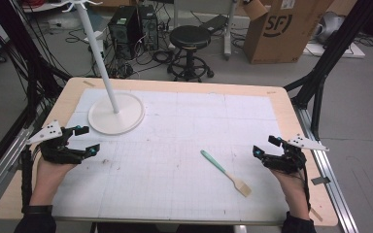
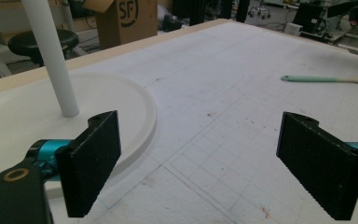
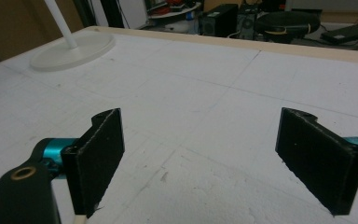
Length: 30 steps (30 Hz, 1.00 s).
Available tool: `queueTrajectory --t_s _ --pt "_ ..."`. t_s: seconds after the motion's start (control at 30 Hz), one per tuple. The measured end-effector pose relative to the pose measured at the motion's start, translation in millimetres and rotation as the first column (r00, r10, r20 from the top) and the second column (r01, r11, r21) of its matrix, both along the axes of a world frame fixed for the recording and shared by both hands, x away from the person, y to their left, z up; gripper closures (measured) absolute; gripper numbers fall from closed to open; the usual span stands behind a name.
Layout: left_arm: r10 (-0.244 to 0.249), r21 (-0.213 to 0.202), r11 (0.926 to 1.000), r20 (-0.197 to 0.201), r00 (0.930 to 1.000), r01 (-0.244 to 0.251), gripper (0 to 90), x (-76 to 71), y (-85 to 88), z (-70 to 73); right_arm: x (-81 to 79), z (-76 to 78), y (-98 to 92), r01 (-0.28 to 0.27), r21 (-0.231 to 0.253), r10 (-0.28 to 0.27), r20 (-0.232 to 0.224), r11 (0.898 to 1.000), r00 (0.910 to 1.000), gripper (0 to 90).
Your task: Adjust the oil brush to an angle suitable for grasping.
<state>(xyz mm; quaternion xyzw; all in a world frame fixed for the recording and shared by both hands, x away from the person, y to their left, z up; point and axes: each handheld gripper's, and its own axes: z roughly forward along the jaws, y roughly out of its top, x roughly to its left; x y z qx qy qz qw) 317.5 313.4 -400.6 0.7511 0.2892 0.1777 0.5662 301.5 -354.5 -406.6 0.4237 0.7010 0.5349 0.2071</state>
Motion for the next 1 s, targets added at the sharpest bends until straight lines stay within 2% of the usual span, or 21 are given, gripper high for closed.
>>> queueTrajectory --t_s 0.2,0.33,0.43,0.57,0.73,1.0 --pt "0.011 0.002 0.9999 -0.005 0.9999 -0.011 14.0 -0.6 1.9 -0.1 2.5 -3.7 4.7 -0.018 -0.027 0.017 -0.015 0.999 0.9997 14.5" --pt "0.011 0.017 0.9998 -0.001 0.9999 -0.011 14.0 -0.6 1.4 -0.3 1.2 -2.0 4.1 -0.011 -0.024 0.011 -0.007 1.000 0.9999 14.5" --pt "0.014 0.008 0.9999 -0.001 0.9999 -0.014 14.1 -2.0 3.2 0.8 -0.5 -0.9 4.1 -0.013 -0.021 0.013 -0.010 1.000 0.9999 14.7" --pt "0.015 0.008 0.9999 0.001 0.9999 -0.015 14.1 -2.5 4.0 0.9 -1.9 0.2 4.9 -0.026 -0.017 0.026 -0.004 1.000 0.9996 15.5" --pt "0.040 0.008 0.9992 0.002 0.9992 -0.040 12.5 -2.1 4.9 0.3 -2.3 0.6 7.4 -0.053 0.000 0.053 -0.014 0.999 0.9985 19.4" --pt "0.032 0.011 0.9994 -0.002 0.9995 -0.032 11.3 -1.1 5.2 -2.2 -2.4 1.5 13.2 -0.085 0.001 0.085 -0.021 0.996 0.9961 24.0"
